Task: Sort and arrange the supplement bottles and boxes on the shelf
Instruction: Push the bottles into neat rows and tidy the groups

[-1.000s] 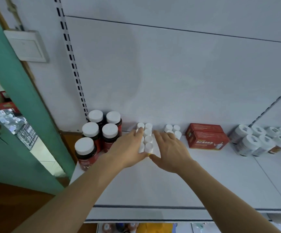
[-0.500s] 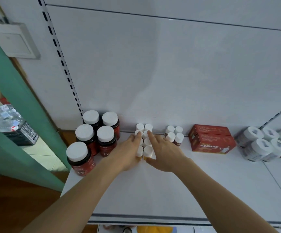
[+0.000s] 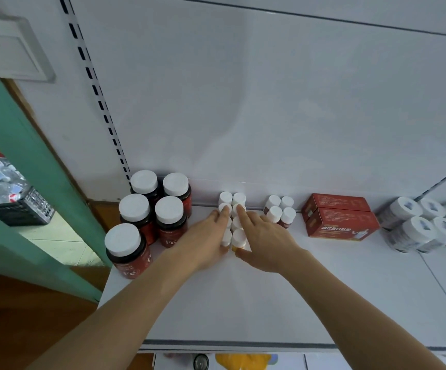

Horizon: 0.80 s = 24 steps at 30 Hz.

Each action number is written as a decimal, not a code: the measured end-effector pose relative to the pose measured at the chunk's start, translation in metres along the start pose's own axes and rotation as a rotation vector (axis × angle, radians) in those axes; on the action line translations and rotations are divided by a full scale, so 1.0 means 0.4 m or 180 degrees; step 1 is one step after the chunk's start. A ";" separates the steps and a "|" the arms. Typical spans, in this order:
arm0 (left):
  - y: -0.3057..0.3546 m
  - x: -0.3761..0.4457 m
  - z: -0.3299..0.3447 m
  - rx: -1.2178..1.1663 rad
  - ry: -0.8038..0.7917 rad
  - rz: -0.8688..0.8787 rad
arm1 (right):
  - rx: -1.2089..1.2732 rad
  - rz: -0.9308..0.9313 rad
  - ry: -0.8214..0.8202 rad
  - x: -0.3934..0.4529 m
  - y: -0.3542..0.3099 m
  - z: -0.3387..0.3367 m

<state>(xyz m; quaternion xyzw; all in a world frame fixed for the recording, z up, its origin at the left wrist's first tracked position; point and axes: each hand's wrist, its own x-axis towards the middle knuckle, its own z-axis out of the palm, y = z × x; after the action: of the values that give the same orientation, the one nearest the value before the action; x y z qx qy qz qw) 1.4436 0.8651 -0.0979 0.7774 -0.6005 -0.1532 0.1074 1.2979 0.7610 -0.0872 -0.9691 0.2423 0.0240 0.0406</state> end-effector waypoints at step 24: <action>0.012 -0.052 0.018 0.0011 0.0360 -0.0077 | -0.0107 -0.0100 0.0709 -0.047 -0.012 0.006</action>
<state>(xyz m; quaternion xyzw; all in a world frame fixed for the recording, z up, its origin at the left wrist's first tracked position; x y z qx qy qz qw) 1.4318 0.8842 -0.1005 0.7923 -0.5842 -0.1093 0.1380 1.2834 0.7742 -0.0882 -0.9699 0.2297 -0.0804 -0.0024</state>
